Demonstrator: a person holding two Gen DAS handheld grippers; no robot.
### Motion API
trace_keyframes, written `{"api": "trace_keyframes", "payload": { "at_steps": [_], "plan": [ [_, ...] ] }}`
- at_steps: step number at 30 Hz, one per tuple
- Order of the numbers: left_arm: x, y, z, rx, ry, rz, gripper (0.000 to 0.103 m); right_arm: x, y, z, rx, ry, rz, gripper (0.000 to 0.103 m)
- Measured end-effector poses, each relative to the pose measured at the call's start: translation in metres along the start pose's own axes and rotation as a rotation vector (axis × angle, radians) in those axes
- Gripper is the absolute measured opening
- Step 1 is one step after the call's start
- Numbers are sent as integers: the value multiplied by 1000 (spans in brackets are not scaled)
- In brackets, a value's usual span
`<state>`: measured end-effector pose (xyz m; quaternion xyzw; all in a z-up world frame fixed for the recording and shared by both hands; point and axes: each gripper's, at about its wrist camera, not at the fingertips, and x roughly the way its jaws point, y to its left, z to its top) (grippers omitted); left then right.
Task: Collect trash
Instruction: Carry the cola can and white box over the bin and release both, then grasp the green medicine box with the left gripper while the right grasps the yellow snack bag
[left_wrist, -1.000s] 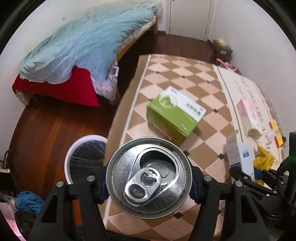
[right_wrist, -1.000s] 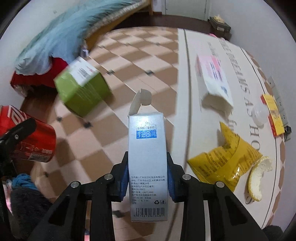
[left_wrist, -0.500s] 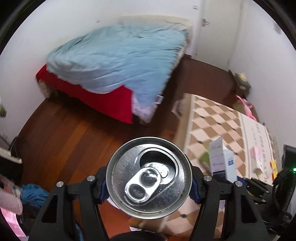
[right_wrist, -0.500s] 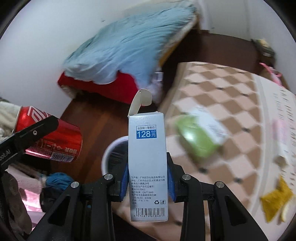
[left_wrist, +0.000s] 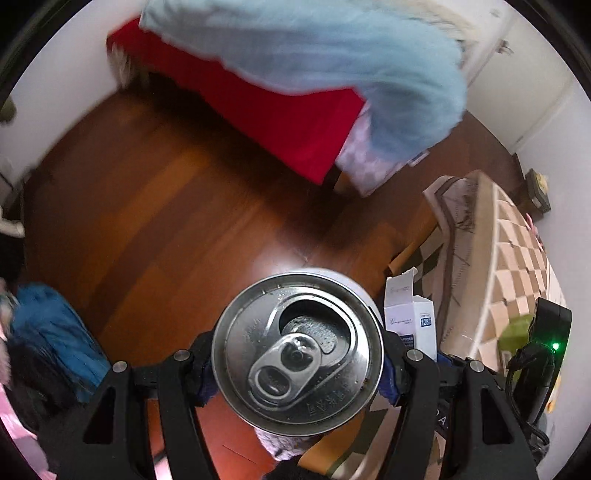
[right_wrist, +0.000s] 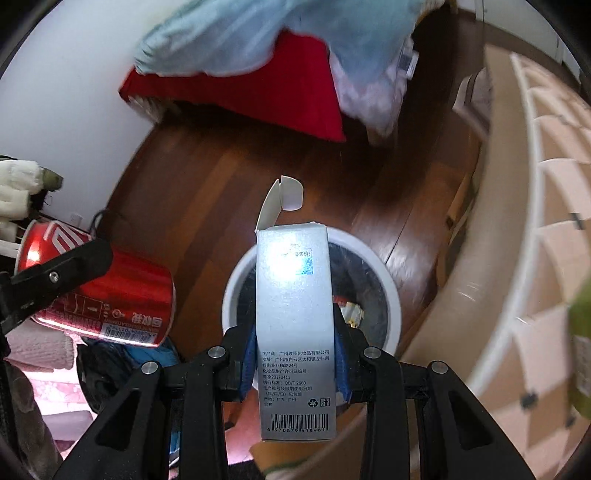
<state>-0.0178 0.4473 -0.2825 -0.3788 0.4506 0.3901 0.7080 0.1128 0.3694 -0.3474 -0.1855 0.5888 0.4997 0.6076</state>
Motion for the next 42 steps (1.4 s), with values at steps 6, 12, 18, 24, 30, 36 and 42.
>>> {"api": "trace_keyframes", "payload": {
  "at_steps": [6,12,18,24,30,36,42],
  "plan": [
    [40,19,3,-81,120,-77,63,26,-7,13,14,56,-6,37],
    [39,16,6,-88,139,-108,88,20,-17,18,40,50,-25,64],
    [2,21,4,-55,58,3,97,-17,-9,17,28,-12,-38,65],
    [-53,7,-7,7,-64,112,97,-77,-2,3,20,-118,-30,65],
    [-106,-37,-26,86,-185,143,97,-154,-27,-27,81,-237,-34,65],
    [-116,-114,-83,175,-232,115,97,-222,-92,-84,225,-321,-80,72],
    [-64,-188,-150,278,-105,73,97,-267,-209,-177,489,-345,-219,76]
  ]
}}
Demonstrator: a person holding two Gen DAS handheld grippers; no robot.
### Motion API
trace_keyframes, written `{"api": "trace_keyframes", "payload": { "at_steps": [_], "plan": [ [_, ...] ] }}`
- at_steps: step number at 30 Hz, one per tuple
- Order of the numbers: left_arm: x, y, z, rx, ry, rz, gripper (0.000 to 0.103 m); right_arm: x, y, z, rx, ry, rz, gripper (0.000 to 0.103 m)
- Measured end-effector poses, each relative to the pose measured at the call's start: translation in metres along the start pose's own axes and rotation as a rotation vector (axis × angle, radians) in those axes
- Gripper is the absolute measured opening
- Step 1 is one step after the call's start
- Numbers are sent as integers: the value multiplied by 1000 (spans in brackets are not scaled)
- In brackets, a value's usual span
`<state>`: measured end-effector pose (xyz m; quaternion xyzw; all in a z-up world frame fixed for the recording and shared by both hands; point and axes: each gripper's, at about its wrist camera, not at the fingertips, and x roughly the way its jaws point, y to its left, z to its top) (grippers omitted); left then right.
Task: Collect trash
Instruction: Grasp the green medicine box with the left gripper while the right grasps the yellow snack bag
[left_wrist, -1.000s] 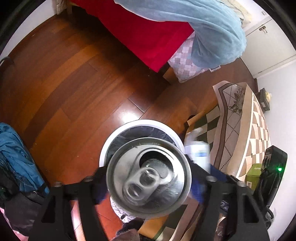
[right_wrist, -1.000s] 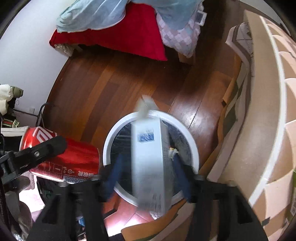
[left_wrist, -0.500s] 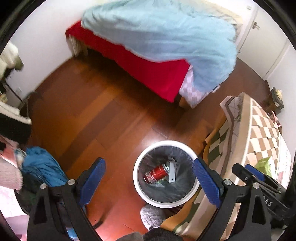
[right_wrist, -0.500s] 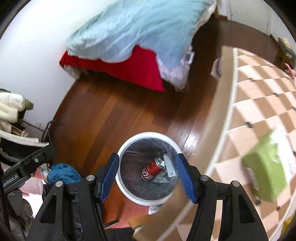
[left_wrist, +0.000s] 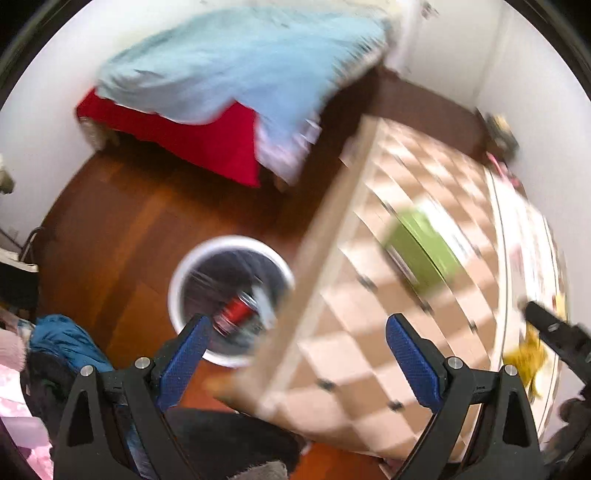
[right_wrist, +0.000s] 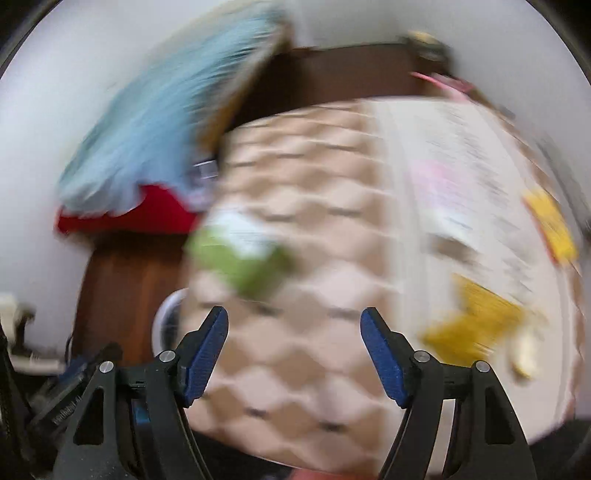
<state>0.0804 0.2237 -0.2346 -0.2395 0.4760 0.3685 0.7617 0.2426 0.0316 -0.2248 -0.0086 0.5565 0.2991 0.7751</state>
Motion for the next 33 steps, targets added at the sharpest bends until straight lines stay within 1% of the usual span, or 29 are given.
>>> {"api": "trace_keyframes", "payload": {
  "at_steps": [3,4,6,8,12,14,15,16,17,18,19,22,23,27,31,33],
  "plan": [
    [23,-43,-18,52,43,4,97,-5,-65,-7,141,3,-51,76],
    [30,-52,-21,62,57,4,97,-5,-84,-10,191,7,-63,76],
    [42,-69,-25,75,78,14,97,-4,-112,-16,268,8,-83,78],
    [51,-77,-24,83,89,33,97,3,-125,-20,307,16,-70,90],
    [62,-82,-21,92,93,71,97,29,-126,-22,324,36,-90,90],
    [68,-81,-17,94,101,87,97,46,-122,-22,329,53,-125,90],
    [70,-83,-20,90,103,89,97,53,-123,-22,337,54,-139,91],
    [70,-81,-20,85,105,90,97,54,-122,-21,337,30,-147,92],
    [70,-78,-16,72,112,86,97,53,-118,-19,326,-4,-164,87],
    [66,-75,-15,55,117,75,97,55,-116,-17,309,-12,-179,78],
    [63,-71,-11,33,117,59,97,57,-113,-14,286,-17,-188,59],
    [53,-63,9,-48,105,-8,97,59,-104,-4,232,-20,-174,55],
    [52,-63,20,-80,106,-43,97,60,-102,1,221,-20,-165,55],
    [54,-75,61,-153,133,-138,97,65,-92,23,190,-15,-181,54],
    [75,-89,100,-227,196,-166,96,74,-91,44,192,4,-198,54],
    [90,-98,115,-235,226,-133,96,78,-91,52,192,11,-211,54]
  ]
}}
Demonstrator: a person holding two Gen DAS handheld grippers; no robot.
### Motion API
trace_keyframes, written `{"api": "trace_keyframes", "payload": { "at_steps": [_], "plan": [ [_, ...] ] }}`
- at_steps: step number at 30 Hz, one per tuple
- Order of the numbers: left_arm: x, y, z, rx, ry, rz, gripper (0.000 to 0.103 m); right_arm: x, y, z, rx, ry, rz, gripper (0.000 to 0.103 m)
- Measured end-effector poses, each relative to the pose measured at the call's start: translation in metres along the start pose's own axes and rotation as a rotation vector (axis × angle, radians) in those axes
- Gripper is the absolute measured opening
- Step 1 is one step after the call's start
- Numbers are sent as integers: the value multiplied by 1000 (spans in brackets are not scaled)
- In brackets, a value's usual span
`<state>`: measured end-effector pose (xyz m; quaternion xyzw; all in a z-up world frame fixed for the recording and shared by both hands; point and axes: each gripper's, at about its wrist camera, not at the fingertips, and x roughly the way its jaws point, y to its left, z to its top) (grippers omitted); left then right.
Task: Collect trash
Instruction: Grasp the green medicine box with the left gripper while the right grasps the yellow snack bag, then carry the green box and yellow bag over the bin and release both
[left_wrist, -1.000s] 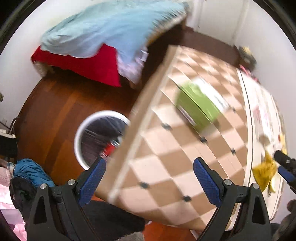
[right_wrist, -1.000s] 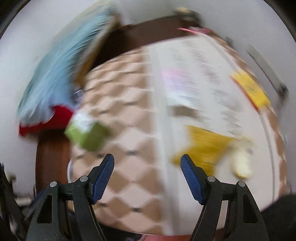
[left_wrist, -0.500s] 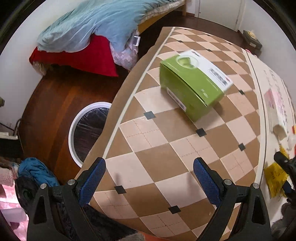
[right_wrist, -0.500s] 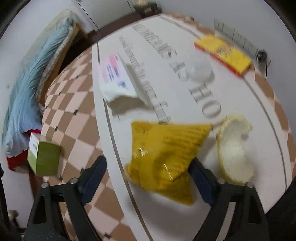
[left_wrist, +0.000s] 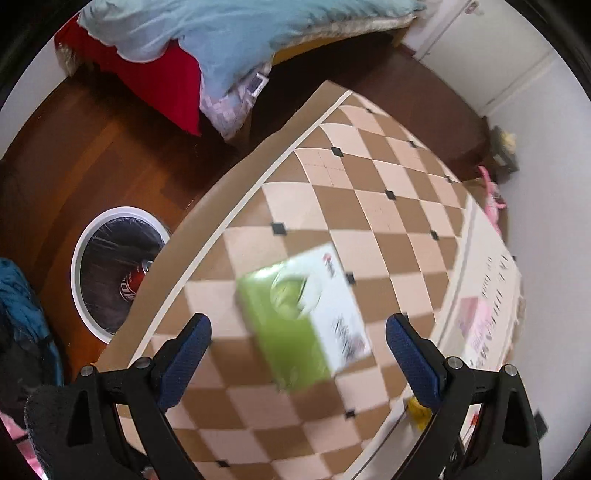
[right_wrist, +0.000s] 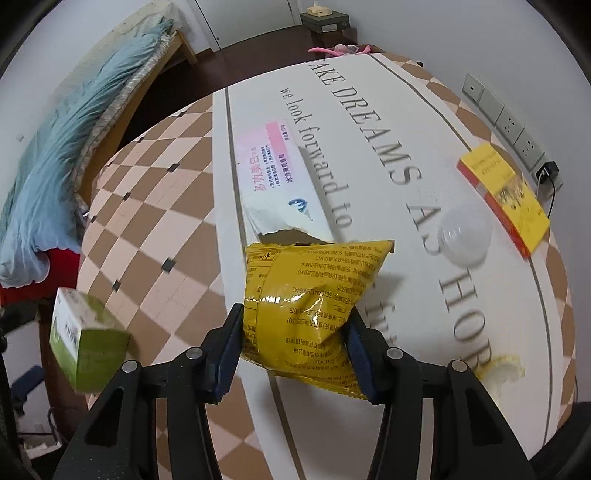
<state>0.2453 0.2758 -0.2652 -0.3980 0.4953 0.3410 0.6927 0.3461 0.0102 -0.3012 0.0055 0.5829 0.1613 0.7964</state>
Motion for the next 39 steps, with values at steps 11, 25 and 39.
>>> {"api": "trace_keyframes", "payload": {
  "at_steps": [11,25,39],
  "plan": [
    [45,-18,-6,130,70,120,81,5,-7,7,-4,50,60,54],
    [-19,12,-140,603,21,123,81,-27,-24,-90,-248,246,260,54],
    [16,22,-147,512,60,136,81,-49,-18,-110,-155,56,101,89]
  ]
}}
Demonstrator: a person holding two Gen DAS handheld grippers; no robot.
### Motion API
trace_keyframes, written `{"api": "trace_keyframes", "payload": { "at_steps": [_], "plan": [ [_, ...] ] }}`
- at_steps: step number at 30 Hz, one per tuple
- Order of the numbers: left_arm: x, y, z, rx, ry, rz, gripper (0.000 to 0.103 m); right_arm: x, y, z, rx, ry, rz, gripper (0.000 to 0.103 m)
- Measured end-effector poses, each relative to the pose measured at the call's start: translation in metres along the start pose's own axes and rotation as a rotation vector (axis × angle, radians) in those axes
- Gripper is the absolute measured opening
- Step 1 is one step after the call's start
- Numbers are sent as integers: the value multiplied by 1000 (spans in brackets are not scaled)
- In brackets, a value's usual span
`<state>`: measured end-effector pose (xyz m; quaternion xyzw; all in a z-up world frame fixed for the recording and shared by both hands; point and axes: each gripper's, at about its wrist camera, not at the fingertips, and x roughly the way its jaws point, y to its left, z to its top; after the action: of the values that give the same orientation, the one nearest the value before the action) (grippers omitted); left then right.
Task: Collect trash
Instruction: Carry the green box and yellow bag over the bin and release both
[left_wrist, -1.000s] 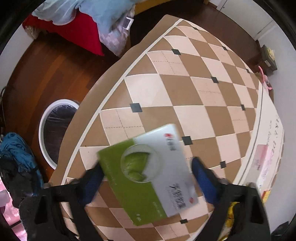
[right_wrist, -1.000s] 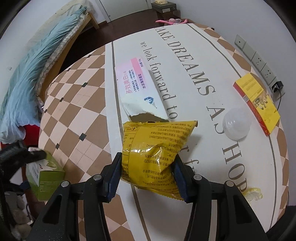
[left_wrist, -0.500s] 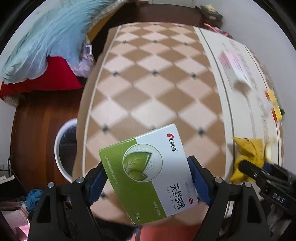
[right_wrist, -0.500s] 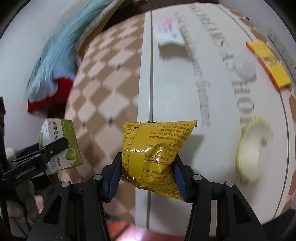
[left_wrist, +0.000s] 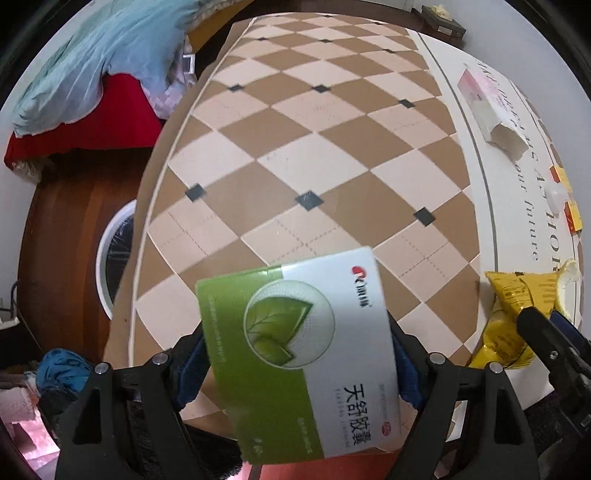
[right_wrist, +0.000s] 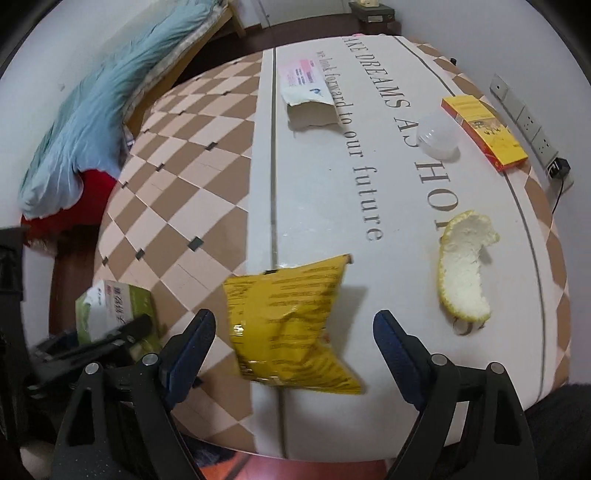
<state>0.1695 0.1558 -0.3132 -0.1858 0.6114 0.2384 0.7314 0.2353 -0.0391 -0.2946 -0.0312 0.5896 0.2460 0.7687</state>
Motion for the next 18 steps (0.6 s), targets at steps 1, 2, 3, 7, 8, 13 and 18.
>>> {"api": "trace_keyframes", "payload": {
  "at_steps": [1,2,3,7,8,13,18],
  "plan": [
    [2,1,-2,-5,-2,-1,81,1,3,-2,-2,-8,-6,89],
    [2,1,-3,-9,-6,-1,79,3,7,-2,-8,-13,-14,89],
    [2,1,-5,-10,-14,1,73,8,11,-1,-15,-12,-26,89],
    [1,0,-9,-14,-35,-3,72,24,13,3,-31,12,-46,58],
    [0,0,-9,-13,-36,-4,72,26,14,3,-35,7,-57,58],
    [-12,6,-12,0,-76,14,71,24,18,4,-53,-11,-72,53],
    [-50,28,-3,-26,-154,17,71,4,40,17,-112,-66,-26,53]
  ]
}}
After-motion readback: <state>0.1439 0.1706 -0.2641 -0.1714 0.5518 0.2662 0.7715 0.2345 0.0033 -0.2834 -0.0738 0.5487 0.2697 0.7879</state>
